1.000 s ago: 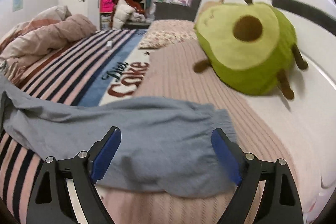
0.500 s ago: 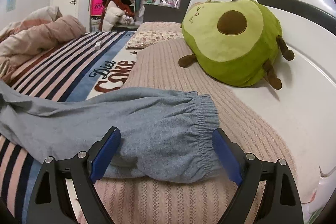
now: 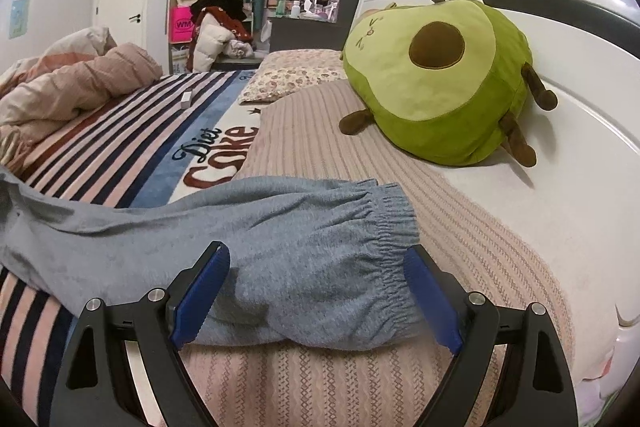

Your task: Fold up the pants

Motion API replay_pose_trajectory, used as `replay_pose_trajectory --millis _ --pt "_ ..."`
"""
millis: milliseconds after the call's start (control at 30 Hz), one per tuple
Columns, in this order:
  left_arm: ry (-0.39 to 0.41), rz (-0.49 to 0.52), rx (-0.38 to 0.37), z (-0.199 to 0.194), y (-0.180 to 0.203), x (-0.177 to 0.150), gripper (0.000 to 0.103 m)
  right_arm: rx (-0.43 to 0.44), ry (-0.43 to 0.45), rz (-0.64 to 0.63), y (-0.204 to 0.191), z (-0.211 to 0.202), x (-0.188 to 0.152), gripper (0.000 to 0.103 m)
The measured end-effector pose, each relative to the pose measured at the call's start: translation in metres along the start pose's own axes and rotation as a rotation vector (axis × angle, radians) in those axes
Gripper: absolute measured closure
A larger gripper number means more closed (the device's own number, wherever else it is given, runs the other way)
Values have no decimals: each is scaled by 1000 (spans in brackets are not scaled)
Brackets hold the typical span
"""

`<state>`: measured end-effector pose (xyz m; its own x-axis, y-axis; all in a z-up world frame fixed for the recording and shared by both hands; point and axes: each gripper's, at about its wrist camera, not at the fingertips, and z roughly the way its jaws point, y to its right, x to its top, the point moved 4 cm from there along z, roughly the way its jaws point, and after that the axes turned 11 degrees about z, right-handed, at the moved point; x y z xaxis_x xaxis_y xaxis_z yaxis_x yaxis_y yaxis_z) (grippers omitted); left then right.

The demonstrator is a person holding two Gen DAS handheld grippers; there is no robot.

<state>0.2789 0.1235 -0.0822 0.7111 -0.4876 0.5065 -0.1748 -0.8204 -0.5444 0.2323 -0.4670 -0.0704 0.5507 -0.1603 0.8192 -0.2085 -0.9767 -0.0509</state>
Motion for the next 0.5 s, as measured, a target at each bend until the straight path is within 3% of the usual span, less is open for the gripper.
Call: replay_pose_trajectory --millis 133,367,433,467,500 --pt "-5 26 30 8 -13 12 102 0 -3 2 -3 0 -1 16" --pt "0 -52 66 38 -45 33 95 -45 -21 -27 -8 6 -4 16" --pt "18 -111 144 43 -62 34 81 -70 -24 -45 -11 10 -4 16" --pt "32 -131 176 42 -70 34 56 -79 -26 -53 -12 12 -3 16" --pt "49 -153 192 41 -78 35 44 -91 -28 -63 -13 13 -3 16"
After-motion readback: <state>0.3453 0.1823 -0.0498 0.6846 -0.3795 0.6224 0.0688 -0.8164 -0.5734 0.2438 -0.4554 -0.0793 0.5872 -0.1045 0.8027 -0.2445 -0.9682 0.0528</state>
